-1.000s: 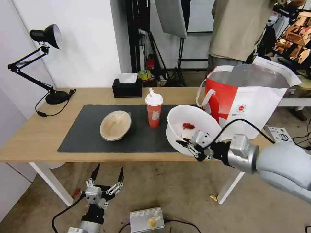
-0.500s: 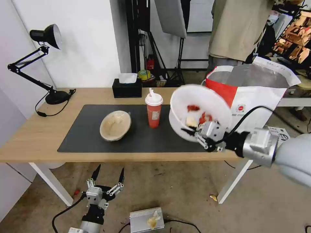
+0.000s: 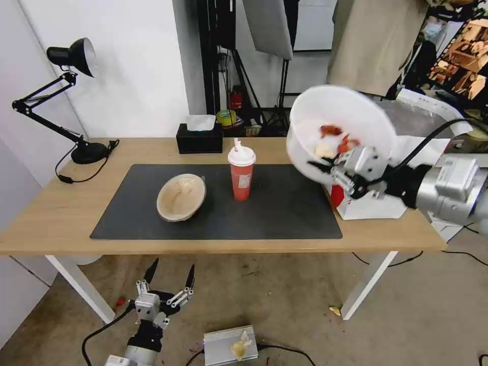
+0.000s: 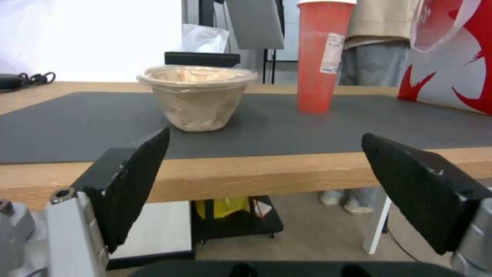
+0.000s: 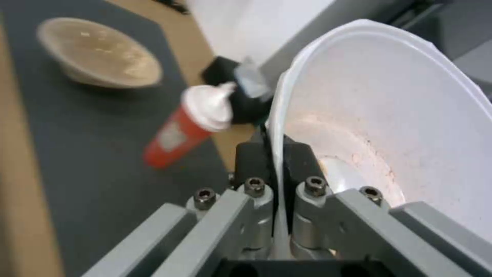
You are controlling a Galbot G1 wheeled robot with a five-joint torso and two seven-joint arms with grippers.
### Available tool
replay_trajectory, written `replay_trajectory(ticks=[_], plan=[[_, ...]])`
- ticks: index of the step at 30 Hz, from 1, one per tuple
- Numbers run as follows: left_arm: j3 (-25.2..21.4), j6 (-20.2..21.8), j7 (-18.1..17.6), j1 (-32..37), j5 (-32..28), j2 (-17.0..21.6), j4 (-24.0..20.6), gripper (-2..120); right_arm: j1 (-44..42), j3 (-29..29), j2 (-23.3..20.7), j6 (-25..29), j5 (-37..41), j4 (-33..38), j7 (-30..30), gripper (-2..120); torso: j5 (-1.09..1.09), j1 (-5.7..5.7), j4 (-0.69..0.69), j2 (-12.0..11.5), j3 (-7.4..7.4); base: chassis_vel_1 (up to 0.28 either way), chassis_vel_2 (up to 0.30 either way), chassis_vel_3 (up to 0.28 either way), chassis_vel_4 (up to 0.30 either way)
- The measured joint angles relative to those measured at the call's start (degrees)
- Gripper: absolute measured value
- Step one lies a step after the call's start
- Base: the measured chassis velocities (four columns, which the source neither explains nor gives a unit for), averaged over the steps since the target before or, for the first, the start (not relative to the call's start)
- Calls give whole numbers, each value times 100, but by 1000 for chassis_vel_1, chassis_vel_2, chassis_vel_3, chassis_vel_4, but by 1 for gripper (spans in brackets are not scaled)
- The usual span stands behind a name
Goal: Pick up the trash from the table and place it into the takeout bag.
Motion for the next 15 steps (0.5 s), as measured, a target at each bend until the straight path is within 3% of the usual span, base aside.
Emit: replay_trajectory(ticks=[12, 15], plan=[[38, 16, 9, 6, -1, 27, 24, 100, 8, 543, -102, 138, -4, -718, -100, 0, 0, 0, 0, 0, 0, 0, 0, 0, 0], [31, 18, 13, 31, 8, 34, -2, 100, 24, 629, -85, 228, -141, -1165, -142, 0, 0, 0, 0, 0, 0, 0, 0, 0, 0]])
